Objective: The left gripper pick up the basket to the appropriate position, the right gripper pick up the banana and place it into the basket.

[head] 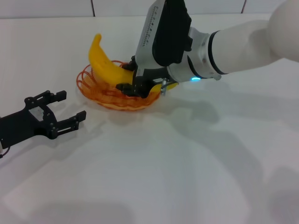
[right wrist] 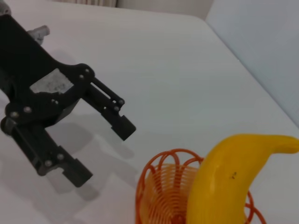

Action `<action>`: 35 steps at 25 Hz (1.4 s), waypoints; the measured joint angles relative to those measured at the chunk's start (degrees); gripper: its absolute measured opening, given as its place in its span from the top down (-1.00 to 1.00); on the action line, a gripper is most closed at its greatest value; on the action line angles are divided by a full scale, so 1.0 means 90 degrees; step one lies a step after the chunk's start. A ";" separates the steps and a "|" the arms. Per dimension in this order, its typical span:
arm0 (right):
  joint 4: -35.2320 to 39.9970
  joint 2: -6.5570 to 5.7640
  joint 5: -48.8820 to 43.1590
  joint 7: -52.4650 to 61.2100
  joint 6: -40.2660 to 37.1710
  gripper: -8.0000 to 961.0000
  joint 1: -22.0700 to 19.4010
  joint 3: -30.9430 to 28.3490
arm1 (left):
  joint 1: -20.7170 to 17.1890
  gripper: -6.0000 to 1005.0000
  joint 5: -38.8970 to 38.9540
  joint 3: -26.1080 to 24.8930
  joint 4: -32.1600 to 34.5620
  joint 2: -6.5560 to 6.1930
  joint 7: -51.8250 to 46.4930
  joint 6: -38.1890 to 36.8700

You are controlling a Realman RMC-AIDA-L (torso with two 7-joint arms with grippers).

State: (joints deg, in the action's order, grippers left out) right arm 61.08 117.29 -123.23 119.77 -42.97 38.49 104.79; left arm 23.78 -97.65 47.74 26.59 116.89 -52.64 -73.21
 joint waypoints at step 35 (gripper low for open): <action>0.1357 -0.0044 0.1838 -0.2165 -0.2188 -0.44 -0.1513 -0.1682 | -0.0111 -0.63 0.0000 -0.0054 -0.0006 0.0000 0.0000 0.0000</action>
State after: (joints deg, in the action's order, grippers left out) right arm 73.29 116.89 -106.68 100.29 -62.66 24.87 89.66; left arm 22.78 -97.64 47.26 26.54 116.89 -52.64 -73.21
